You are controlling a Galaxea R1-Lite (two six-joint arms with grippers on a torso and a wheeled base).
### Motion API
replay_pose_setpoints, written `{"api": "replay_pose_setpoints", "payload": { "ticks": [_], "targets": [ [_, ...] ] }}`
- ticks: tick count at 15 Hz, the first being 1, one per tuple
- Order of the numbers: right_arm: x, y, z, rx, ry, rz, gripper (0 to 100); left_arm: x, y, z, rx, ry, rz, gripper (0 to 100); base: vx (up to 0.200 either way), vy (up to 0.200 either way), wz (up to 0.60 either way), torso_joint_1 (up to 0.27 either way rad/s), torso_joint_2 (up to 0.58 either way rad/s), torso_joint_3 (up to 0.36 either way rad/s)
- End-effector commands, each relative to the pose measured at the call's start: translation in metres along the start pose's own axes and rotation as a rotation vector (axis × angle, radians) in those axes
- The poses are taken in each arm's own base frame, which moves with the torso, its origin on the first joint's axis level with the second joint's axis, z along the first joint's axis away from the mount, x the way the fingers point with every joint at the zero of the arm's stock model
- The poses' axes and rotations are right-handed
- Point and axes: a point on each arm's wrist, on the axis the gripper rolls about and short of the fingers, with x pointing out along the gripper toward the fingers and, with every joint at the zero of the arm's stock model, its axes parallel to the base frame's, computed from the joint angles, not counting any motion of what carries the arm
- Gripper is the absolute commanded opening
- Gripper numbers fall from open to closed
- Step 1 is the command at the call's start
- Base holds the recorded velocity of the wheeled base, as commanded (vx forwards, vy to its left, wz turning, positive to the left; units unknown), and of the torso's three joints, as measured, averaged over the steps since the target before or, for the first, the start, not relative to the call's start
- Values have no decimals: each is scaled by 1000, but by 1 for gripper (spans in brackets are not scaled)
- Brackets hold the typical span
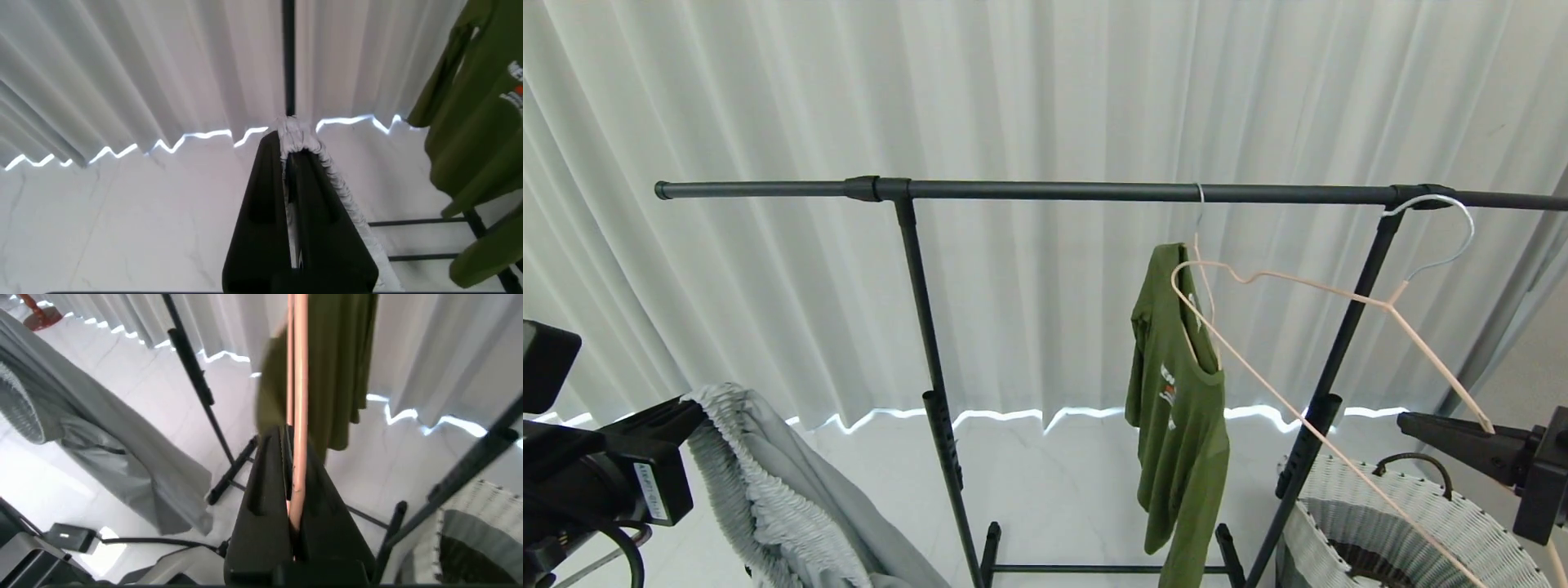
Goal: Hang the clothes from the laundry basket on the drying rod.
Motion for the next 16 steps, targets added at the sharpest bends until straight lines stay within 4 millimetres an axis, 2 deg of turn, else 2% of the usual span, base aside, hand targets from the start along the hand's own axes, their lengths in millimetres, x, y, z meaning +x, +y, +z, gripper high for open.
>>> {"api": "replay_pose_setpoints", "payload": {
  "ticks": [1,8,11,13,16],
  "targets": [
    [0,0,0,-2,0,1,0,0,0,-1,0,4,0,0,0,0,0,0,0,0],
    [-1,7,-7,-11,15,45,0,-1,-1,-4,33,7,-7,0,0,0,0,0,0,0],
    [-5,17,-8,-30,8,125,0,-1,-5,1,43,-11,-50,0,0,0,0,0,0,0],
    [0,32,-12,-54,58,299,0,6,-5,19,51,-48,-47,0,0,0,0,0,0,0],
    [14,39,0,-79,63,358,0,29,-6,51,71,-84,-38,0,0,0,0,0,0,0]
  ]
}}
